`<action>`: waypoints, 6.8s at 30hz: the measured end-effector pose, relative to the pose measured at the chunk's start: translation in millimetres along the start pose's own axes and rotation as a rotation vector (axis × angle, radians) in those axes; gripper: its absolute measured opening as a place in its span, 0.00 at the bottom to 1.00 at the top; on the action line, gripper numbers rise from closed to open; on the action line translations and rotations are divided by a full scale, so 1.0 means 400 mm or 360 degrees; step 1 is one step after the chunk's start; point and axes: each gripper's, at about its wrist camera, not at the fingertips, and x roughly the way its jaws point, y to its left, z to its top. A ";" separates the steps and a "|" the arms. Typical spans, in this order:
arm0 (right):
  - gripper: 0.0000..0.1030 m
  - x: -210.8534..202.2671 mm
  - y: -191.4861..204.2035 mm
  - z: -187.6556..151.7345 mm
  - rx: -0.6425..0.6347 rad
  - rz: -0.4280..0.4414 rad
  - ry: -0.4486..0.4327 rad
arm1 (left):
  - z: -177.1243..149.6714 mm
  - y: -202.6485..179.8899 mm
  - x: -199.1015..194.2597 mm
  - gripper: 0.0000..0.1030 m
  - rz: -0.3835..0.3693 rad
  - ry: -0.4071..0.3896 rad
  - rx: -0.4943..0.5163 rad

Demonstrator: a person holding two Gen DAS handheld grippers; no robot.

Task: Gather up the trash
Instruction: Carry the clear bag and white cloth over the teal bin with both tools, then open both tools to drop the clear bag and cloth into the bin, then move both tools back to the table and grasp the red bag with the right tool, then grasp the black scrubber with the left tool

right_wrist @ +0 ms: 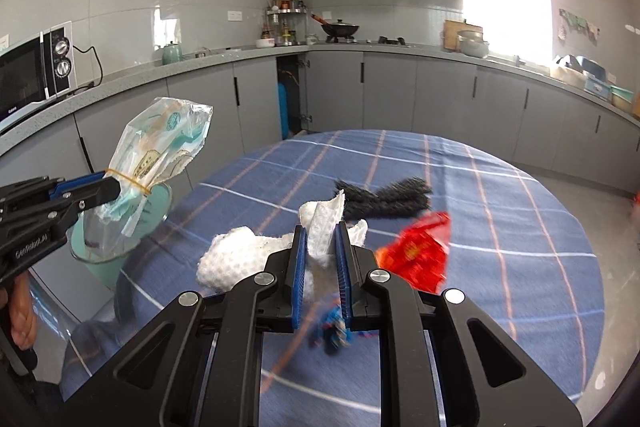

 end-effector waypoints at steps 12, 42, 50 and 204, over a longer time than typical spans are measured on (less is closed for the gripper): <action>0.15 0.069 0.102 0.068 -0.0051 0.0125 -0.0041 | 0.010 0.099 -0.021 0.14 0.0163 -0.0054 -0.0085; 0.15 0.165 0.324 0.105 -0.0191 0.0344 -0.0050 | -0.031 0.261 -0.060 0.15 0.0365 -0.0035 -0.0088; 0.15 0.181 0.376 0.116 -0.0239 0.0391 -0.0051 | -0.033 0.316 -0.059 0.15 0.0418 -0.0023 -0.0134; 0.16 0.200 -0.365 0.020 0.0352 -0.0429 0.0373 | 0.167 -0.332 0.565 0.81 -0.0325 0.0327 0.0498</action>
